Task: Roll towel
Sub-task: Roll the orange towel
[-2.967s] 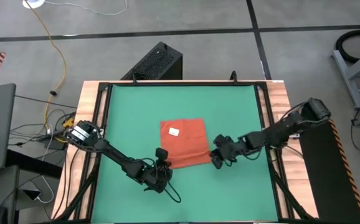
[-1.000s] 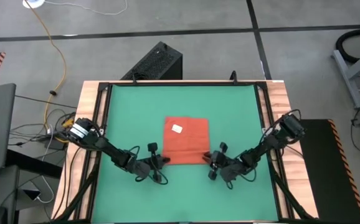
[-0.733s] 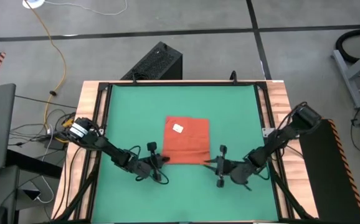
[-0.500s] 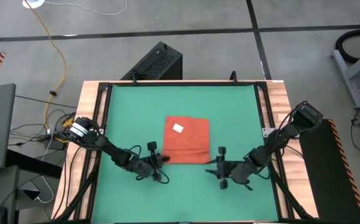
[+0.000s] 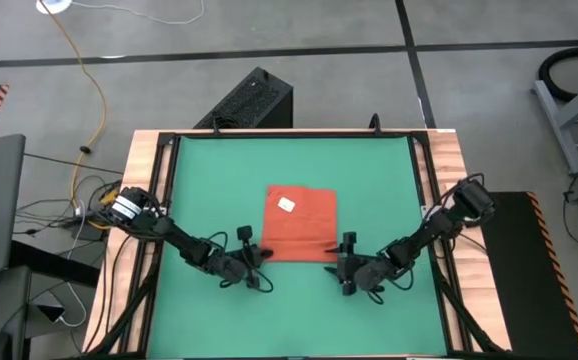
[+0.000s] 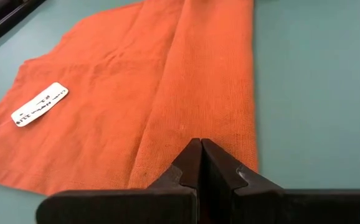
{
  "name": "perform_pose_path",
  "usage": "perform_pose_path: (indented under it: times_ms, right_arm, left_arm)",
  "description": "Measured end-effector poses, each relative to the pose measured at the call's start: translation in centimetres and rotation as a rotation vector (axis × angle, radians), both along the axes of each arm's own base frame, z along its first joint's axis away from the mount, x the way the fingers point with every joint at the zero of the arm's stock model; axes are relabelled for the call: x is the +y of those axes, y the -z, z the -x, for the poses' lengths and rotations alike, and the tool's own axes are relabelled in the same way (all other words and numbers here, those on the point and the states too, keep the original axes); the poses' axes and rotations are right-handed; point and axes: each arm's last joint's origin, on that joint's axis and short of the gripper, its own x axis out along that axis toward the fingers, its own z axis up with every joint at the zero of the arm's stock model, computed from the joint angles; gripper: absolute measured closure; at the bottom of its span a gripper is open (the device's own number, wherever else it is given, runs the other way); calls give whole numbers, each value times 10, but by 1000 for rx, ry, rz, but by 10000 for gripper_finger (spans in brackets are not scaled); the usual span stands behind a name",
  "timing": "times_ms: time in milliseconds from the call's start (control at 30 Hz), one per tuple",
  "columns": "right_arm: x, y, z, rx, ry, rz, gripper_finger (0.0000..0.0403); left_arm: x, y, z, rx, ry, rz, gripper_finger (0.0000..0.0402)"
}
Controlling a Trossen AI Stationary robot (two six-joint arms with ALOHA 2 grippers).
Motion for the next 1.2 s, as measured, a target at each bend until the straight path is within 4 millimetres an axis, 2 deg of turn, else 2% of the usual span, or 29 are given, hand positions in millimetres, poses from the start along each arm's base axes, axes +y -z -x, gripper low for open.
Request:
perform_pose_path:
  times_ms: [167,400,667,833,1067,1200]
  right_arm:
    - [-6,14,-1,38,69,-36,138]
    - [-15,40,12,19,208,-176,138]
    - [-17,48,14,-45,216,-198,149]
    - [-18,48,14,-58,237,-223,199]
    - [-20,49,15,-60,278,-227,315]
    - [-18,48,18,-54,281,-230,376]
  left_arm:
    - [2,1,0,17,6,1,401]
    - [4,2,0,35,17,-2,401]
    - [5,0,-1,37,28,-3,401]
    - [5,-1,-1,38,31,-3,401]
    - [5,-2,0,40,40,5,401]
    - [4,-11,1,25,53,29,401]
